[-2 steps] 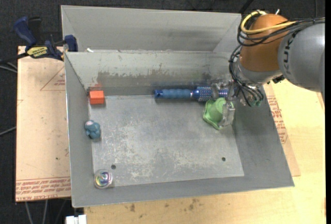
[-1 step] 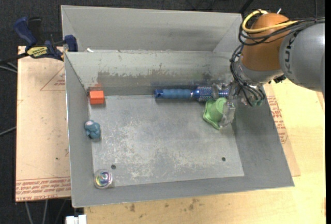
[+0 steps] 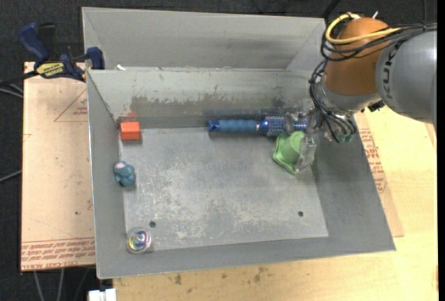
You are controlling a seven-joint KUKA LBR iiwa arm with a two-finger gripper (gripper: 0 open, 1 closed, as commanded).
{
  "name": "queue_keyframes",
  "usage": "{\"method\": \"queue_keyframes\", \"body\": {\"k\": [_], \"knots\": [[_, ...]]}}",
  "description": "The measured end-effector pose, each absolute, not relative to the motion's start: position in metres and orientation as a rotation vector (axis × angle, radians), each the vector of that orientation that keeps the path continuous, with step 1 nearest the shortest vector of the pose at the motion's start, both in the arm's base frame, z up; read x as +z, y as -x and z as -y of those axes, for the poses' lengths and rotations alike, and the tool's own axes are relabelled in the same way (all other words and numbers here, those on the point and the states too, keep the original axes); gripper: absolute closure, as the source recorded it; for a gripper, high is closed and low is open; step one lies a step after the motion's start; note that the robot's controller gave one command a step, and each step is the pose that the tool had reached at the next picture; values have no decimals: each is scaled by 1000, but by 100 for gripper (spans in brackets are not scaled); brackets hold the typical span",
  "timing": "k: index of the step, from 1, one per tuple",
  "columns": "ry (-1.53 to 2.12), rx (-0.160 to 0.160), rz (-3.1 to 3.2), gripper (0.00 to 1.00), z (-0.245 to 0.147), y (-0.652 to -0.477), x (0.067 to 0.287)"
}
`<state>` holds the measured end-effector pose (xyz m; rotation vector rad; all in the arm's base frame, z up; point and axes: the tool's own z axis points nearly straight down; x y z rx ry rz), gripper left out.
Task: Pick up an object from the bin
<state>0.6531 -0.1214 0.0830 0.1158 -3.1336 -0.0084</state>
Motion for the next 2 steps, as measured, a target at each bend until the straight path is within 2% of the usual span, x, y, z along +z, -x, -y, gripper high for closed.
{"method": "queue_keyframes", "body": {"k": [1,2], "knots": [[-1112,4,2946,100,92,-621,73],[-1110,2,2946,0,92,-621,72]]}}
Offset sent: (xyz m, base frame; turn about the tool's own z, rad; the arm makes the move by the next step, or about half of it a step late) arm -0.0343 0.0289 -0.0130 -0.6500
